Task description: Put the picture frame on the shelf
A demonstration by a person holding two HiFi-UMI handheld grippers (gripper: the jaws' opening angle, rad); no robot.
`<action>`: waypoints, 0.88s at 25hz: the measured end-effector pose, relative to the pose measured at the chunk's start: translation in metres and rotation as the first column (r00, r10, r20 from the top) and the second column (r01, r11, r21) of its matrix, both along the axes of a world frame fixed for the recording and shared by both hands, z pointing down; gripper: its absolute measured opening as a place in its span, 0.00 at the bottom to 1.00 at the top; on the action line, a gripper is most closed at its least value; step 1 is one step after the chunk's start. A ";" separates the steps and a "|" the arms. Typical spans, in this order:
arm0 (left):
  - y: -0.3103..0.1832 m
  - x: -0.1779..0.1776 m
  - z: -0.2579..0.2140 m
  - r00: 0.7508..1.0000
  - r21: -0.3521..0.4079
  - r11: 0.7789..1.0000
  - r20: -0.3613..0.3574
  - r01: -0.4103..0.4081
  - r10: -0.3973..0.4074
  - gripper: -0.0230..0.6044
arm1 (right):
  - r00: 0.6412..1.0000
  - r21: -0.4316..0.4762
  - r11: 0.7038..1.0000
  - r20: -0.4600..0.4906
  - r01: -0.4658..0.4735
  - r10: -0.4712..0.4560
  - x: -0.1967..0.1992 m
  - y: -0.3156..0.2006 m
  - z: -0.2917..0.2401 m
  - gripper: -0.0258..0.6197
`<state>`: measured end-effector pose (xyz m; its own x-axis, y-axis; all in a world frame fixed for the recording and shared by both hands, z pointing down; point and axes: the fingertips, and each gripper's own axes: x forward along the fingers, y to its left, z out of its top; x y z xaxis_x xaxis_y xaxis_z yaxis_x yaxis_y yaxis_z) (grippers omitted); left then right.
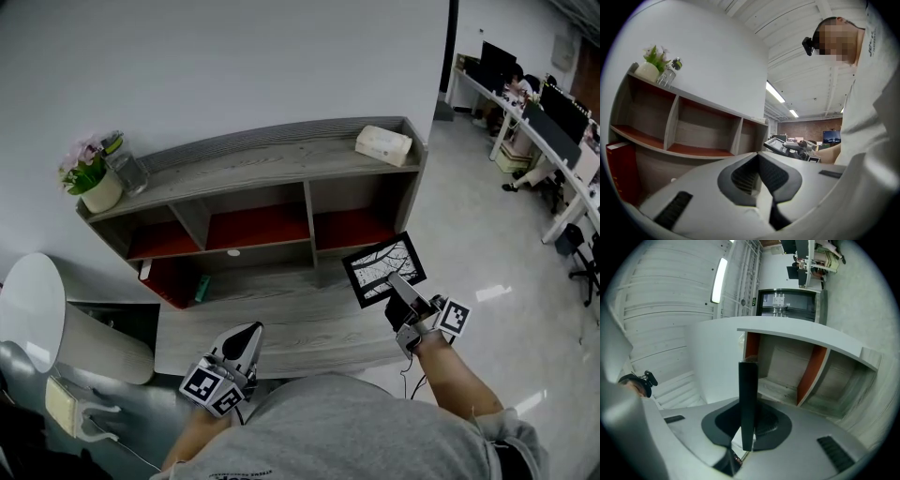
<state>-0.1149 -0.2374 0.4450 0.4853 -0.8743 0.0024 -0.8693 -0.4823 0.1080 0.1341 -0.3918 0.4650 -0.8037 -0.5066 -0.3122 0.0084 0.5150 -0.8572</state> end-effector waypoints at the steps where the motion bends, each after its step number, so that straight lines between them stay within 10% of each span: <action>1: -0.006 -0.003 0.001 1.000 -0.001 1.000 -0.003 -0.008 0.008 0.07 | 1.000 -0.007 1.000 -0.003 -0.007 0.007 -0.003 -0.005 0.002 0.11; 14: -0.095 -0.043 0.024 0.971 -0.057 0.970 -0.027 -0.237 0.236 0.07 | 0.980 -0.184 0.964 -0.095 -0.191 0.176 -0.047 -0.068 0.070 0.11; 22: -0.112 -0.061 0.036 0.969 -0.098 0.964 -0.038 -0.247 0.245 0.07 | 0.968 -0.322 0.915 -0.131 -0.245 0.213 -0.057 -0.095 0.109 0.11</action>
<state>-0.1763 -0.3489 0.4808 0.6865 -0.7238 0.0699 -0.7216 -0.6663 0.1879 0.0769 -0.4865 0.5741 -0.6703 -0.7417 -0.0241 -0.1621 0.1781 -0.9706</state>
